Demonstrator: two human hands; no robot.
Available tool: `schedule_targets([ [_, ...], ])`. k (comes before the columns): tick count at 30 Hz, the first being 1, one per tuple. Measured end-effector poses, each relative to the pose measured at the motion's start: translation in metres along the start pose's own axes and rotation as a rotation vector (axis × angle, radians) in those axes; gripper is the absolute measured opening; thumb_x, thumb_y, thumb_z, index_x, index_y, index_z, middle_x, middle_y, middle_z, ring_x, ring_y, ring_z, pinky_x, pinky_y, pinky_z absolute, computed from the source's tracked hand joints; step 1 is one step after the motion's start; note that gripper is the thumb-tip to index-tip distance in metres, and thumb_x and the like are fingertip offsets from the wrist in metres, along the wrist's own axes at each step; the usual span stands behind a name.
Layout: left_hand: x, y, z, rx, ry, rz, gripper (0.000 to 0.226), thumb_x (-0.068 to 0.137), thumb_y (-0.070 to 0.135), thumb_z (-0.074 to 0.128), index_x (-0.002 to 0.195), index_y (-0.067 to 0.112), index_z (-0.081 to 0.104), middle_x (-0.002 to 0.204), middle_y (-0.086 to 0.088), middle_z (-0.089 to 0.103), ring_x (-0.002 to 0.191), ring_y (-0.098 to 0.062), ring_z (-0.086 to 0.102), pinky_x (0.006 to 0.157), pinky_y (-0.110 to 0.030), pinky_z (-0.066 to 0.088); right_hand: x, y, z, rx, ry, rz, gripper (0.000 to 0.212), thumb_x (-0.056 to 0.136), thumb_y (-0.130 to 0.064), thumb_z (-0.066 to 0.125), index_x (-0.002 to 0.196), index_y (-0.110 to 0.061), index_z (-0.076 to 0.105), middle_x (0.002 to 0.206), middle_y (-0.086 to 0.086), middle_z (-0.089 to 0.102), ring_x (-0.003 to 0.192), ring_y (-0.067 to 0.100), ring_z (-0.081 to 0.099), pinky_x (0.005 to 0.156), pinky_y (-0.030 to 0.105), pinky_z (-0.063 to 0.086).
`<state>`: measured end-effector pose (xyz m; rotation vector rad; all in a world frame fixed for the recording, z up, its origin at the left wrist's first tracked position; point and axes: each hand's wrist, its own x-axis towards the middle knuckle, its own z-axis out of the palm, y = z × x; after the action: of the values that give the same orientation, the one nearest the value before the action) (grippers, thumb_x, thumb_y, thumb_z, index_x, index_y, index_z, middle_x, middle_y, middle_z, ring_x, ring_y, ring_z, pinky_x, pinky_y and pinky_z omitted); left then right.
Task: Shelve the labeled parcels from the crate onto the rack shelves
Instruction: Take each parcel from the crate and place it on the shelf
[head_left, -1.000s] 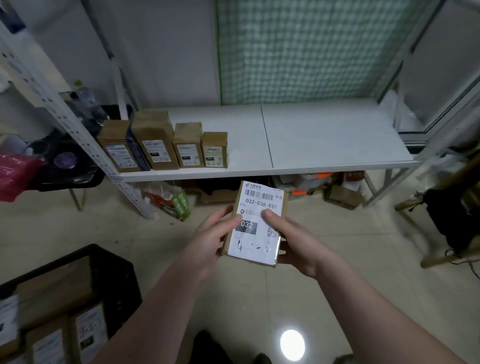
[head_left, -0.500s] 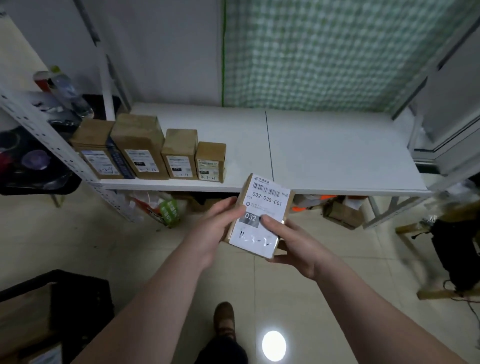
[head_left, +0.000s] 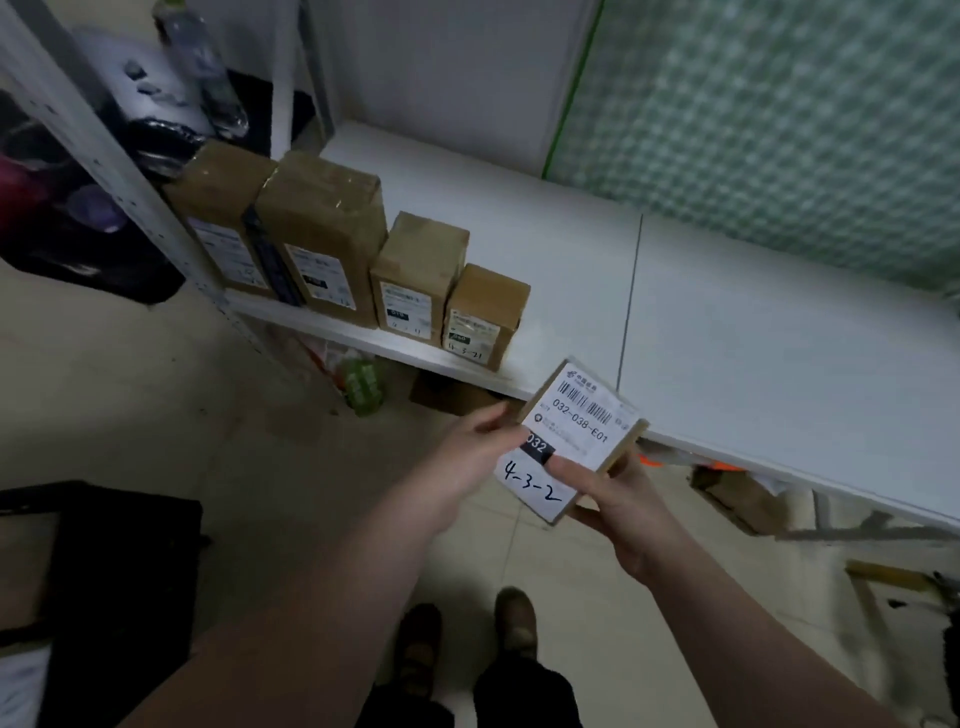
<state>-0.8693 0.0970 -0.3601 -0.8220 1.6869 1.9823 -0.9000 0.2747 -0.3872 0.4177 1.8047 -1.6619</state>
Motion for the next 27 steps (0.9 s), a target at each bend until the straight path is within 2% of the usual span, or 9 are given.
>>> schedule_targets([
  [2,0.018,-0.003,-0.001,-0.015,0.081,-0.04,0.049,0.091,0.029,0.061,0.139,0.027,0.047,0.13,0.003,0.057,0.119,-0.018,0.052,0.101,-0.038,0.04,0.029,-0.005,-0.006,-0.044,0.052,-0.017,0.075,0.065,-0.013,0.09,0.127,-0.02,0.048,0.119,-0.001,0.067,0.099,0.017,0.071,0.07,0.033,0.06],
  [4,0.037,-0.004,-0.004,-0.041,0.158,-0.051,0.048,0.093,0.028,0.058,0.14,0.027,0.046,0.135,0.001,0.051,0.119,-0.018,0.048,0.093,-0.033,0.039,0.06,-0.011,-0.01,-0.083,0.101,-0.033,0.076,0.066,-0.007,0.088,0.126,-0.017,0.043,0.113,-0.002,0.066,0.099,0.019,0.069,0.079,0.039,0.059],
  [6,0.058,-0.007,-0.008,-0.038,0.237,-0.054,0.043,0.095,0.026,0.055,0.137,0.025,0.049,0.131,0.0,0.053,0.111,-0.018,0.05,0.084,-0.029,0.039,0.09,-0.014,-0.013,-0.13,0.14,-0.062,0.077,0.065,-0.005,0.088,0.125,-0.016,0.041,0.109,-0.002,0.064,0.1,0.019,0.067,0.079,0.039,0.059],
  [9,0.093,-0.013,-0.013,-0.009,0.306,-0.056,0.037,0.096,0.025,0.054,0.133,0.022,0.054,0.115,0.002,0.056,0.099,-0.014,0.05,0.072,-0.025,0.04,0.135,-0.012,-0.016,-0.227,0.184,-0.144,0.08,0.062,-0.008,0.091,0.125,-0.014,0.04,0.116,0.003,0.063,0.103,0.024,0.067,0.061,0.029,0.057],
  [11,0.116,-0.021,-0.014,0.016,0.324,-0.056,0.035,0.096,0.023,0.054,0.131,0.019,0.055,0.101,0.008,0.054,0.091,-0.009,0.049,0.064,-0.02,0.038,0.163,-0.005,-0.017,-0.307,0.199,-0.196,0.084,0.061,-0.009,0.091,0.127,-0.015,0.039,0.122,0.004,0.062,0.107,0.025,0.066,0.068,0.038,0.061],
  [14,0.145,-0.038,-0.014,0.049,0.325,-0.068,0.034,0.096,0.022,0.054,0.129,0.017,0.056,0.101,0.007,0.052,0.091,-0.007,0.048,0.071,-0.023,0.038,0.194,0.01,-0.019,-0.385,0.173,-0.272,0.094,0.062,-0.007,0.09,0.136,-0.021,0.035,0.129,-0.002,0.058,0.114,0.022,0.062,0.076,0.047,0.061],
  [18,0.172,-0.06,-0.012,0.028,0.319,-0.122,0.033,0.094,0.023,0.056,0.127,0.019,0.057,0.119,0.001,0.053,0.096,-0.01,0.049,0.079,-0.026,0.042,0.222,0.025,-0.02,-0.402,0.134,-0.332,0.095,0.066,-0.003,0.087,0.141,-0.021,0.03,0.137,-0.004,0.051,0.122,0.02,0.056,0.076,0.038,0.062],
  [22,0.189,-0.076,-0.01,0.031,0.319,-0.119,0.031,0.095,0.025,0.054,0.126,0.02,0.056,0.119,0.001,0.052,0.108,-0.016,0.048,0.093,-0.031,0.042,0.239,0.035,-0.016,-0.413,0.156,-0.394,0.096,0.069,-0.005,0.085,0.144,-0.022,0.028,0.131,-0.002,0.056,0.113,0.014,0.058,0.065,0.01,0.055],
  [27,0.202,-0.085,-0.01,0.035,0.298,-0.098,0.033,0.095,0.025,0.054,0.128,0.019,0.055,0.117,0.001,0.054,0.108,-0.015,0.048,0.091,-0.03,0.041,0.254,0.057,-0.006,-0.396,0.227,-0.423,0.089,0.06,-0.014,0.086,0.13,-0.03,0.034,0.117,-0.007,0.061,0.111,0.015,0.063,0.073,0.038,0.063],
])
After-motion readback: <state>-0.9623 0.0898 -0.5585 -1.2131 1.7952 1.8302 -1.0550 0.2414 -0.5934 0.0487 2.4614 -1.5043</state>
